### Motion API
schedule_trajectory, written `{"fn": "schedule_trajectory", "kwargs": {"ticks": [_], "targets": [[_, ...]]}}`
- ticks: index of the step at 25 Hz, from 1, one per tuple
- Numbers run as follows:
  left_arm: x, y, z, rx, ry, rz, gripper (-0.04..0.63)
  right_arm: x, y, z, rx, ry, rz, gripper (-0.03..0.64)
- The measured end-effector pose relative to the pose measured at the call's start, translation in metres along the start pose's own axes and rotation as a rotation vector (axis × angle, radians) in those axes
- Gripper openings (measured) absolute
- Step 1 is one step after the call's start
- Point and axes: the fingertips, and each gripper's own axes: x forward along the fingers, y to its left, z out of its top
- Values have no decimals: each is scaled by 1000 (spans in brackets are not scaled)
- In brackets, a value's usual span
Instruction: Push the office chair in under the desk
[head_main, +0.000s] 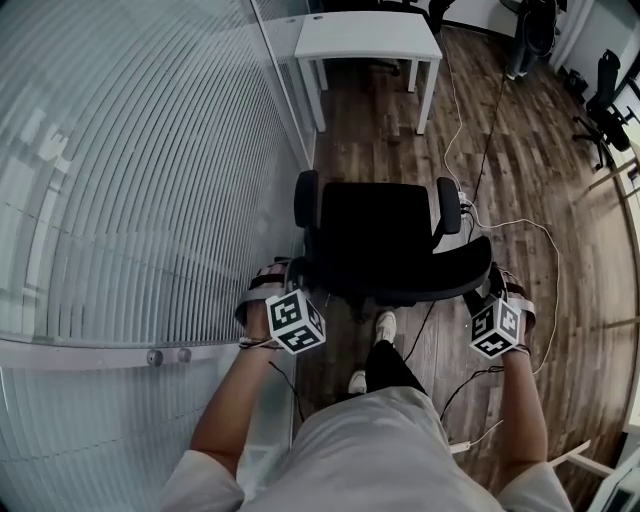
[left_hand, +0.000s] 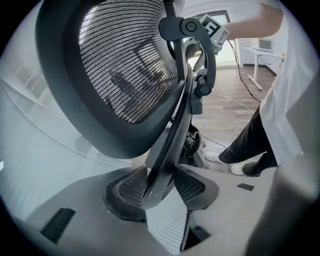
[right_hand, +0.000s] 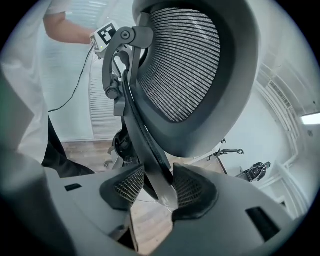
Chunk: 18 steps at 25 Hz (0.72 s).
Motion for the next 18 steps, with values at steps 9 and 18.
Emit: {"fn": "schedule_trajectory", "kwargs": {"ticks": [9, 18], "targets": [[20, 26, 9, 0, 5, 17, 178, 20, -26, 0, 9, 2, -11, 187], [46, 58, 25, 1, 20, 20, 178, 47, -64, -1, 1, -1, -10, 187]]}}
